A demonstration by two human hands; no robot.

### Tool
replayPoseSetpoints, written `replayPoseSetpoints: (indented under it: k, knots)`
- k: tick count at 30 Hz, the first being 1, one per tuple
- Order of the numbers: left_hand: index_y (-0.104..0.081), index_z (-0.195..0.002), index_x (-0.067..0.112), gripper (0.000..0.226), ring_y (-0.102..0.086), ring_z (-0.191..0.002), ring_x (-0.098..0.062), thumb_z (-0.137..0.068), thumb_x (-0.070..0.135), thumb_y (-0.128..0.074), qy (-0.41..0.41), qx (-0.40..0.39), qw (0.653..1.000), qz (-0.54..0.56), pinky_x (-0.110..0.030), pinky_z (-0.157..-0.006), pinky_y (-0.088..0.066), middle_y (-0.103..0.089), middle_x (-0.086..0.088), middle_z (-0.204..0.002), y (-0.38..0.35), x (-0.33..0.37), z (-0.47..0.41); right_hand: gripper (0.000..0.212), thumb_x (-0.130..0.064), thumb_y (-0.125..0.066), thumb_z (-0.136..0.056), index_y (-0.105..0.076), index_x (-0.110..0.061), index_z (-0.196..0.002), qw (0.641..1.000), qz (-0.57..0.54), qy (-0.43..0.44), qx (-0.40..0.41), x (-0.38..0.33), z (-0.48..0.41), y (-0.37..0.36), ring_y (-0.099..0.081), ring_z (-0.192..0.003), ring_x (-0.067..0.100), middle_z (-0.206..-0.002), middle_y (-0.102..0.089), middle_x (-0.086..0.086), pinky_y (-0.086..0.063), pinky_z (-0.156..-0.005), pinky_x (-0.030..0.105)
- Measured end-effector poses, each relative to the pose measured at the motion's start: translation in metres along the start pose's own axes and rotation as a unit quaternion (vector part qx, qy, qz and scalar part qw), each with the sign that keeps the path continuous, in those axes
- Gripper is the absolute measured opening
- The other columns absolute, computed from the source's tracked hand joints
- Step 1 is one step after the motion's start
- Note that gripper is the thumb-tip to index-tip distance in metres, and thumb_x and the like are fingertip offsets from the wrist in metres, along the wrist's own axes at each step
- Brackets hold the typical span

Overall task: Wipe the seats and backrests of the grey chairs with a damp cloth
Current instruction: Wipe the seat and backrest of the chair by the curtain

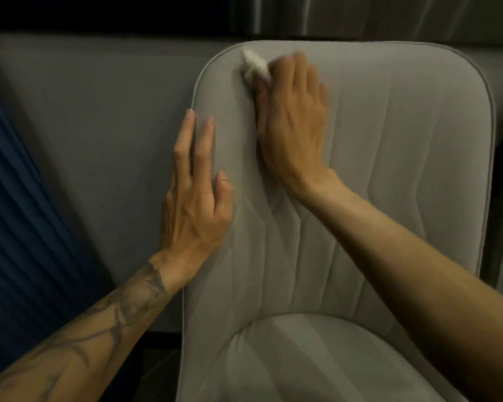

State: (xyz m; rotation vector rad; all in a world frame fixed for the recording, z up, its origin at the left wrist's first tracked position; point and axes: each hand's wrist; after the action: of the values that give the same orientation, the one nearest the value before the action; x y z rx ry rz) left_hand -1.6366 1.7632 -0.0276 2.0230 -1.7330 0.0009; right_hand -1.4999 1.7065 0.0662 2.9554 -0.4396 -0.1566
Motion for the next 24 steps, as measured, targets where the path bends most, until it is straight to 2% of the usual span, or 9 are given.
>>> replayPoseSetpoints:
  k: [3, 5, 9, 12, 15, 17, 18, 21, 24]
  knots:
    - [-0.027, -0.164, 0.015, 0.064, -0.031, -0.153, -0.017, -0.102, 0.015, -0.045, 0.009, -0.004, 1.0, 0.01, -0.035, -0.094, -0.057, -0.017, -0.008, -0.173, 0.002, 0.002, -0.001, 0.02, -0.026, -0.053, -0.101, -0.06, -0.009, -0.092, 0.99, -0.027, 0.099, -0.095, -0.012, 0.047, 0.014, -0.053, -0.078, 0.03, -0.089, -0.057, 0.012, -0.038, -0.07, 0.043]
    - [-0.028, -0.164, 0.015, 0.064, -0.033, -0.152, -0.017, -0.102, 0.014, -0.044, 0.012, -0.002, 1.0, 0.011, -0.033, -0.093, -0.056, -0.018, -0.008, -0.173, 0.003, 0.003, -0.001, 0.022, -0.028, -0.052, -0.102, -0.06, -0.01, -0.092, 0.984, -0.003, 0.141, -0.112, -0.003, 0.039, 0.015, -0.054, -0.079, 0.03, -0.089, -0.057, 0.012, -0.037, -0.071, 0.042]
    - [-0.03, -0.163, 0.013, 0.064, -0.03, -0.155, -0.018, -0.101, 0.012, -0.044, 0.007, -0.002, 1.0, 0.015, -0.036, -0.099, -0.056, -0.019, -0.009, -0.173, 0.003, 0.002, -0.001, 0.023, -0.03, -0.047, -0.103, -0.058, -0.011, -0.097, 0.997, 0.011, 0.062, -0.054, -0.002, 0.002, 0.001, -0.053, -0.082, 0.028, -0.094, -0.057, 0.01, -0.039, -0.073, 0.043]
    - [-0.03, -0.163, 0.014, 0.064, -0.032, -0.154, -0.018, -0.101, 0.012, -0.045, 0.011, -0.002, 1.0, 0.019, -0.036, -0.095, -0.057, -0.018, -0.006, -0.173, 0.004, 0.002, -0.001, 0.021, -0.027, -0.05, -0.101, -0.059, -0.01, -0.094, 0.998, -0.025, 0.024, -0.059, -0.019, 0.042, 0.005, -0.052, -0.08, 0.03, -0.09, -0.057, 0.011, -0.039, -0.07, 0.044]
    - [-0.03, -0.163, 0.014, 0.063, -0.035, -0.153, -0.019, -0.101, 0.012, -0.045, 0.012, -0.003, 1.0, 0.019, -0.03, -0.094, -0.054, -0.018, -0.005, -0.173, 0.005, 0.002, 0.0, 0.022, -0.028, -0.051, -0.102, -0.062, -0.011, -0.093, 0.975, -0.005, 0.182, -0.128, -0.004, 0.052, 0.019, -0.054, -0.077, 0.029, -0.088, -0.058, 0.011, -0.036, -0.07, 0.042]
    - [-0.03, -0.163, 0.013, 0.062, -0.032, -0.154, -0.019, -0.102, 0.011, -0.043, 0.006, 0.002, 1.0, 0.013, -0.022, -0.1, -0.047, -0.018, -0.008, -0.173, 0.004, 0.002, -0.001, 0.021, -0.03, -0.051, -0.102, -0.061, -0.012, -0.095, 0.964, 0.044, 0.239, -0.105, 0.019, 0.018, 0.015, -0.055, -0.078, 0.029, -0.091, -0.059, 0.012, -0.031, -0.072, 0.041]
    - [-0.031, -0.162, 0.012, 0.06, -0.031, -0.155, -0.019, -0.103, 0.011, -0.042, 0.002, 0.004, 1.0, 0.011, -0.016, -0.103, -0.044, -0.019, -0.009, -0.172, 0.003, 0.001, -0.002, 0.021, -0.03, -0.049, -0.101, -0.059, -0.013, -0.097, 0.971, 0.06, 0.218, -0.075, 0.025, -0.001, 0.011, -0.055, -0.08, 0.029, -0.093, -0.059, 0.013, -0.028, -0.072, 0.04]
    - [-0.033, -0.161, 0.009, 0.057, -0.029, -0.156, -0.017, -0.104, 0.009, -0.042, -0.005, 0.015, 1.0, 0.016, -0.002, -0.108, -0.032, -0.021, -0.012, -0.171, 0.001, -0.001, 0.0, 0.026, -0.032, -0.043, -0.102, -0.059, -0.013, -0.098, 0.998, 0.06, 0.035, -0.01, 0.014, -0.011, 0.002, -0.053, -0.083, 0.027, -0.095, -0.058, 0.011, -0.028, -0.073, 0.038]
    - [-0.033, -0.158, 0.003, 0.058, -0.026, -0.157, -0.015, -0.102, 0.006, -0.044, -0.003, 0.02, 0.999, 0.031, -0.004, -0.112, -0.027, -0.022, -0.016, -0.171, 0.0, -0.002, 0.0, 0.026, -0.03, -0.047, -0.102, -0.061, -0.01, -0.094, 0.998, -0.008, 0.019, -0.059, -0.017, 0.04, 0.008, -0.054, -0.08, 0.029, -0.091, -0.058, 0.012, -0.036, -0.072, 0.042]
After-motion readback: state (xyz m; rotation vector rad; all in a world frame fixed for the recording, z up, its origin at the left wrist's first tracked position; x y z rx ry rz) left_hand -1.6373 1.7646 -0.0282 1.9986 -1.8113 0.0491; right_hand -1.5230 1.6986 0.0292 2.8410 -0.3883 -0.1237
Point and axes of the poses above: each hand's wrist, its own z-axis away from the middle knuckle, its own y-axis out of the back of the hand, x = y × z
